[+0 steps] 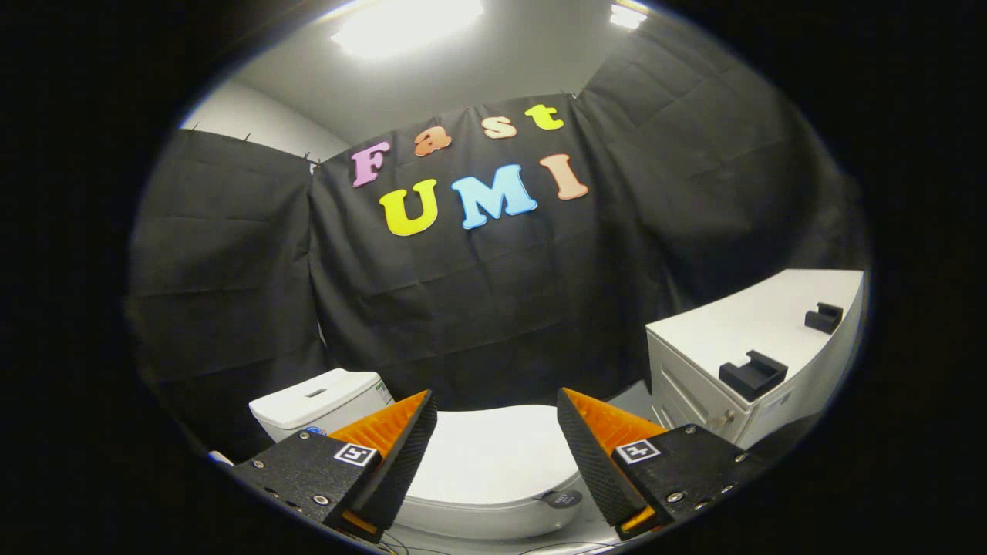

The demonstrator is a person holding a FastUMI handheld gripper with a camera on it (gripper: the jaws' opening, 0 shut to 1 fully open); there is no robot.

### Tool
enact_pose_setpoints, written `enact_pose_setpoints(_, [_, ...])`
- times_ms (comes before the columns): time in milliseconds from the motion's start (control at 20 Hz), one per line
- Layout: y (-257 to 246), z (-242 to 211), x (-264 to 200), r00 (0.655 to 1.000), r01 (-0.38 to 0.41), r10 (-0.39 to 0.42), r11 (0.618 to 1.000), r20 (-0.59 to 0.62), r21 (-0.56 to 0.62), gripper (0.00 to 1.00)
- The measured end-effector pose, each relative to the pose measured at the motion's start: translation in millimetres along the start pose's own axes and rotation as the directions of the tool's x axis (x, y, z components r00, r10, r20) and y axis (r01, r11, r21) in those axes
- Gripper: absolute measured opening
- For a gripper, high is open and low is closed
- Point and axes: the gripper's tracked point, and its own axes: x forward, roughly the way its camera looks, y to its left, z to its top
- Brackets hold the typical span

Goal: Open the toilet lid.

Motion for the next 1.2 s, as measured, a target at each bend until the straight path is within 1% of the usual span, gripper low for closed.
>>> enact_pose_setpoints(150, [-23,-25,8,0.996,0.075,-0.07,0.99,-0.048,0.123,0.96])
enact_pose_setpoints(350, [-55,-61,17,0.98,0.182,-0.154,0.948,-0.123,0.262,0.96])
enact_pose_setpoints(450, [-71,-74,20,0.971,0.227,-0.189,0.917,-0.145,0.329,0.96])
enact_pose_setpoints(550, [-83,-92,24,0.962,0.262,-0.206,0.877,-0.177,0.403,0.96])
enact_pose_setpoints(700, [-89,-119,29,0.954,0.285,-0.2,0.836,-0.224,0.469,0.96])
enact_pose_setpoints(850, [-100,-142,30,0.941,0.326,-0.209,0.771,-0.266,0.548,0.96])
enact_pose_setpoints(900, [-104,-149,31,0.935,0.344,-0.216,0.752,-0.282,0.562,0.96])
enact_pose_setpoints(1100, [-115,-183,31,0.902,0.42,-0.25,0.7,-0.352,0.577,0.95])
enact_pose_setpoints(1200, [-121,-195,29,0.895,0.436,-0.25,0.666,-0.37,0.605,0.95])
